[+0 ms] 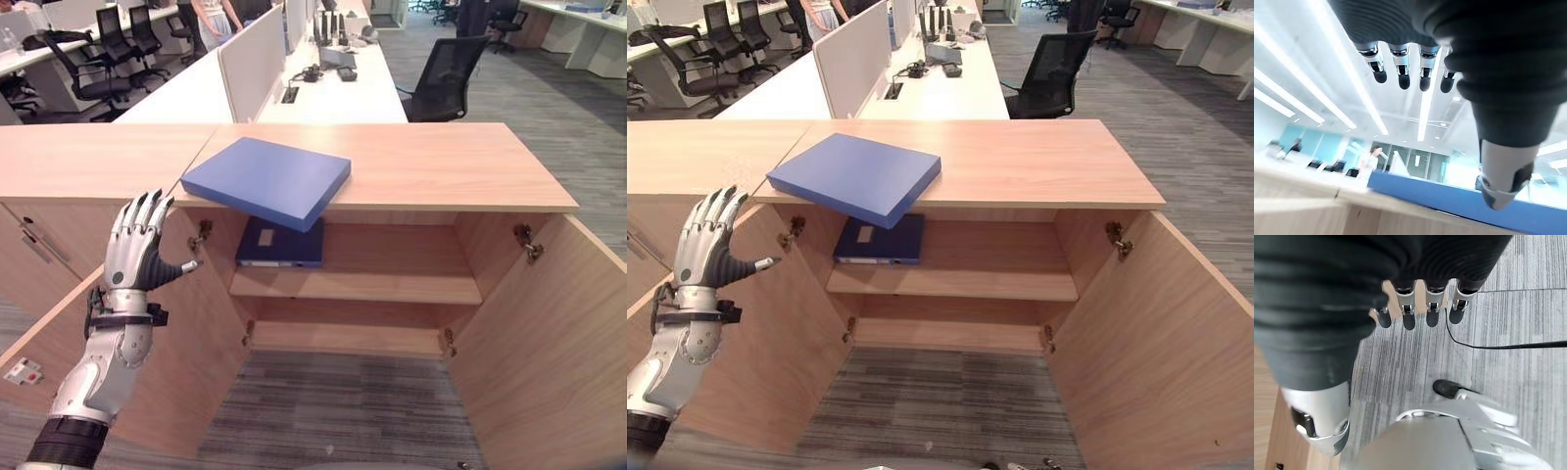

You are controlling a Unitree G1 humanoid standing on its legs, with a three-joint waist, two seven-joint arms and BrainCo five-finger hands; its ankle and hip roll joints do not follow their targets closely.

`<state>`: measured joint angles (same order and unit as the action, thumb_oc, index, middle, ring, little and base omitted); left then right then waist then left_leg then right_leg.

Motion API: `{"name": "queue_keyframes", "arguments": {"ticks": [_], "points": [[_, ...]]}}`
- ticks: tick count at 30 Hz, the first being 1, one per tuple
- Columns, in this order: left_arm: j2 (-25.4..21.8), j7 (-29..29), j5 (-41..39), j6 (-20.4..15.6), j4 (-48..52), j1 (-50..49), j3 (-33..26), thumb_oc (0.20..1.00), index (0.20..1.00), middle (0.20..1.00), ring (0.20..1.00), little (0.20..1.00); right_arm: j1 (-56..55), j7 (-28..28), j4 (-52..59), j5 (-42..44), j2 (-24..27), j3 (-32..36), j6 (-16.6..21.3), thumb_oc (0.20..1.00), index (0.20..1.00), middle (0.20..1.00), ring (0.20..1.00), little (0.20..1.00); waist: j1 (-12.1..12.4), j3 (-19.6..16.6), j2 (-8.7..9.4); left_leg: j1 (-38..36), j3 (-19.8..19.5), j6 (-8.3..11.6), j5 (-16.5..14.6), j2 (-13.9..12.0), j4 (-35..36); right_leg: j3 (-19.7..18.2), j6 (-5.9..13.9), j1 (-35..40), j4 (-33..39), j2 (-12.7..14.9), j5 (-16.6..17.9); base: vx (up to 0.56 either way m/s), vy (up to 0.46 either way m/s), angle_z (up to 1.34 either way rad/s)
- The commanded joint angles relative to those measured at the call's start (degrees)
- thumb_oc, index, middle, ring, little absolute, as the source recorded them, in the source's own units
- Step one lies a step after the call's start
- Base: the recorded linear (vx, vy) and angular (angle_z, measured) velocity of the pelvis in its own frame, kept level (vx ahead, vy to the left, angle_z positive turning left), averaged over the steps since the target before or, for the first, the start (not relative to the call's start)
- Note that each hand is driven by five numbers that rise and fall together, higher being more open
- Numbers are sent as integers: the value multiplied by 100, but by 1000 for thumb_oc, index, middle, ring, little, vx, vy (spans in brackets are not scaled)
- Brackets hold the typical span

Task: Put the empty folder in the office cabinet

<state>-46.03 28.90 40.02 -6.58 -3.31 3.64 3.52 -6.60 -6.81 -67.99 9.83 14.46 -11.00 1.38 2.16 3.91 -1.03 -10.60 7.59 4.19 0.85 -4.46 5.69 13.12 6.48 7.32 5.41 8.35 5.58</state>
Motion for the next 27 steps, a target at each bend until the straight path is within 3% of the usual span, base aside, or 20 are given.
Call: {"name": "queue_keyframes", "arguments": {"ticks": [1, 4, 9, 18, 21, 27], "points": [[-405, 198, 431, 62, -51, 752, 47, 1000, 1000, 1000, 1000, 1000, 380, -21, -228, -254, -52, -151, 133, 1000, 1000, 1000, 1000, 1000, -104, 109, -16, 142, -80, 238, -165, 41, -69, -30, 369, 282, -41, -6, -546, 0, 0, 0], [-729, 119, 641, 88, -289, 1214, 498, 1000, 1000, 1000, 1000, 1000, 373, -4, -241, -311, 19, -199, 145, 1000, 1000, 1000, 1000, 1000, -195, 92, -63, 139, -61, 241, -171, 47, -69, -55, 384, 264, -41, -12, -533, 0, 0, 0], [-864, 113, 744, 152, -609, 1691, 955, 1000, 1000, 1000, 1000, 1000, 388, -31, -261, -340, 62, -241, 162, 1000, 1000, 1000, 1000, 1000, -254, 86, -88, 134, -43, 235, -164, 37, -69, -73, 391, 253, -41, -21, -524, 0, 0, 0], [-730, 10, 889, 304, -1628, 2781, 2154, 1000, 1000, 1000, 1000, 1000, 449, -52, -291, -310, 120, -267, 192, 1000, 1000, 1000, 1000, 1000, -379, 99, -95, 141, -28, 217, -164, 48, -69, -132, 402, 221, -41, -35, -499, 7, 3, -2], [-429, -44, 915, 474, -2375, 3315, 2666, 1000, 1000, 1000, 1000, 1000, 491, -98, -306, -317, 212, -252, 206, 1000, 1000, 1000, 1000, 1000, -473, 127, -77, 122, 9, 200, -180, 44, -69, -192, 408, 203, -54, -39, -487, 10, 28, -7], [-247, -96, 922, 561, -2947, 3910, 3164, 1000, 1000, 1000, 1000, 1000, 512, -82, -350, -321, 265, -288, 207, 1000, 1000, 1000, 1000, 1000, -568, 150, -47, 96, 67, 200, -191, 27, -69, -240, 433, 179, -53, -39, -470, 2, 8, -3]]}}
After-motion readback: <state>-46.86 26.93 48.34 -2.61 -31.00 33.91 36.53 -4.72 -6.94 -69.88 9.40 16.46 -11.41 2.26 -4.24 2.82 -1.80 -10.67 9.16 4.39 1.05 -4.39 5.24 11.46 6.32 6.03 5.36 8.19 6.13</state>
